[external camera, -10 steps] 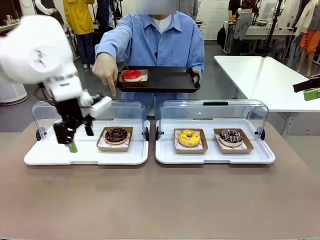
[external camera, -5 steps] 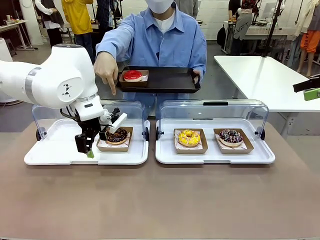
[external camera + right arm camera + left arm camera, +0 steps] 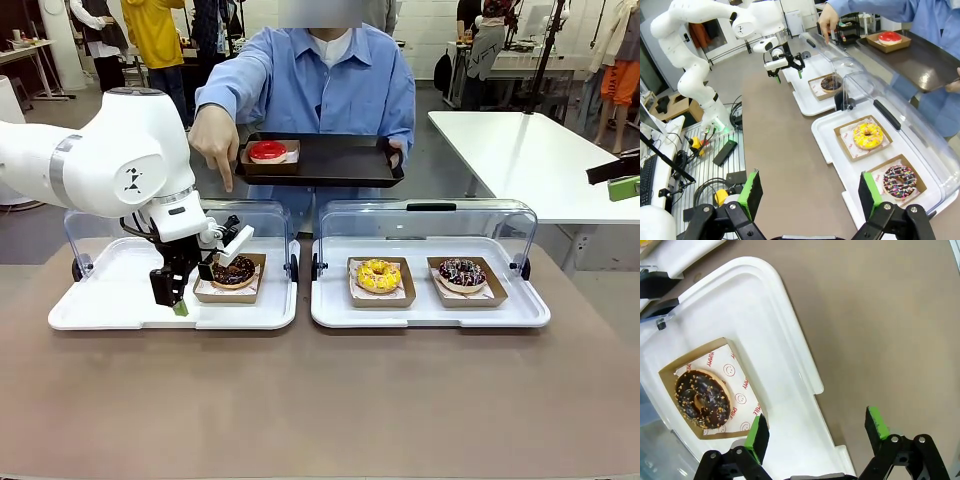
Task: Provide the desired donut to the person.
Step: Pick up and lift the Paper togo box containing the Donut pointed at by the person.
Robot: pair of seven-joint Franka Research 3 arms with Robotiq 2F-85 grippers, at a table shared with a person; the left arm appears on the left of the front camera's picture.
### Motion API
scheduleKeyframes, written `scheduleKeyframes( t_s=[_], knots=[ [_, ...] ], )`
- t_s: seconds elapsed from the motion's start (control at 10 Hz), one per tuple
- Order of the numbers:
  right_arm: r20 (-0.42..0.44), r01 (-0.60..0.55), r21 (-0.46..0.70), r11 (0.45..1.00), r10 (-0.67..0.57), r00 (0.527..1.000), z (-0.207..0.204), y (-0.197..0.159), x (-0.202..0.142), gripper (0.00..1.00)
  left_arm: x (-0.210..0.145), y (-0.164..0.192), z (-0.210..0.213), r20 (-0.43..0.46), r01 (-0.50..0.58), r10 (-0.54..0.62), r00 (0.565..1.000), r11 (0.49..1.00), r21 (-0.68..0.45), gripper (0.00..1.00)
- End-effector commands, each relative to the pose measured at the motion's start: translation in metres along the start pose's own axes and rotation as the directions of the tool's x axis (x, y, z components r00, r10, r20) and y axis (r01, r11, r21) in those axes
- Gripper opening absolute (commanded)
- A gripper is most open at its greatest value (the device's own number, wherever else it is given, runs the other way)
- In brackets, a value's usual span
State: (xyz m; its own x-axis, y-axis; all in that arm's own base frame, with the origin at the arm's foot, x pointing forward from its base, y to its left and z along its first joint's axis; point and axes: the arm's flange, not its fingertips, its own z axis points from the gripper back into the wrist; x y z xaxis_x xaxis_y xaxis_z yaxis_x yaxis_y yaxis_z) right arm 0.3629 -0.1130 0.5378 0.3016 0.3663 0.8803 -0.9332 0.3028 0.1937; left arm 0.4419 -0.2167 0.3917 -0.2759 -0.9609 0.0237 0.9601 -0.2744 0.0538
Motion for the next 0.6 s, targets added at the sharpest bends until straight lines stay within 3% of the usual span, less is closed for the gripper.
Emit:
scheduleKeyframes(
  t_s=[0.0, 0.4, 0.5],
  knots=[
    [0.019, -0.010, 0.005, 1.000, 0.010, 1.000, 0.0004, -0.0004, 0.0004, 1.00, 0.0011, -0.0009, 0.0001, 0.000, 0.000, 0.000, 1.000, 1.000, -0.006, 1.00],
    [0.019, -0.010, 0.005, 1.000, 0.010, 1.000, 0.0004, -0.0004, 0.0004, 1.00, 0.0002, -0.0001, 0.0000, 0.000, 0.000, 0.000, 1.000, 1.000, 0.000, 1.00],
    [0.019, -0.010, 0.005, 1.000, 0.010, 1.000, 0.0004, -0.0004, 0.0004, 1.00, -0.0063, -0.0019, -0.0030, 0.039, -0.050, 0.050, 0.998, 0.999, 0.009, 1.00]
  ],
)
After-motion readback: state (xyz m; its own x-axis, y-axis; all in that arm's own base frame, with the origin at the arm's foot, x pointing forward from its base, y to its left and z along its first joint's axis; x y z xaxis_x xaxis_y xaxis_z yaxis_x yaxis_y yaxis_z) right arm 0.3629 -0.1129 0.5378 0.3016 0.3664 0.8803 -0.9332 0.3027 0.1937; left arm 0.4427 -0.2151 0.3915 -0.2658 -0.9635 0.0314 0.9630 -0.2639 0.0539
